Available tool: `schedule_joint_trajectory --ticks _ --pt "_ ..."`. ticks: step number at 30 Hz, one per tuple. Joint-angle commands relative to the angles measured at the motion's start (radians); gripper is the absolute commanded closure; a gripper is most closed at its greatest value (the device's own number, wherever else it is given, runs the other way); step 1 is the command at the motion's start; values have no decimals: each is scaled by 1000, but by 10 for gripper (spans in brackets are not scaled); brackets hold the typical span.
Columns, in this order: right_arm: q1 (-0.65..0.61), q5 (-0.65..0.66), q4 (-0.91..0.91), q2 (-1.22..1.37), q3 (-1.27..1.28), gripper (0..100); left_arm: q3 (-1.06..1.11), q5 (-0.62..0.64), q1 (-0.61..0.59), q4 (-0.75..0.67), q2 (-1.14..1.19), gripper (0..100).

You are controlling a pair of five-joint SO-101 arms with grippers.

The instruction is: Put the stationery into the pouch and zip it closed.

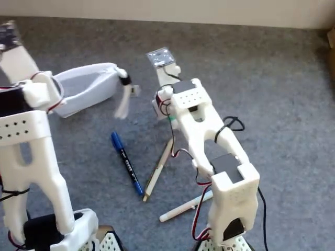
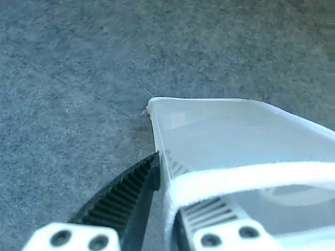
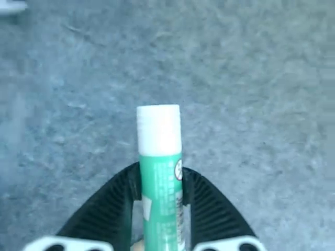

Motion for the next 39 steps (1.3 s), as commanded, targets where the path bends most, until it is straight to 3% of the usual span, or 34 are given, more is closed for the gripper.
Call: schedule_joint_trajectory --ticks 1,15,18,22,27,32,39 --pt "42 15 -73 25 -48 994 -124 -15 107 71 -41 969" --pt "82 12 -71 143 -153 994 -150 -15 147 117 -33 968" --pt "85 12 18 111 -180 994 -147 -15 147 117 -33 968" --pt "94 9 104 54 -229 994 -147 -15 147 114 -33 967" --pt "127 -120 134 -39 -240 994 -145 -15 147 110 -33 967" --pt "147 -149 174 -194 -237 994 -136 -15 147 110 -33 967" --pt "131 -164 168 -421 -94 994 -124 -15 147 109 -33 966"
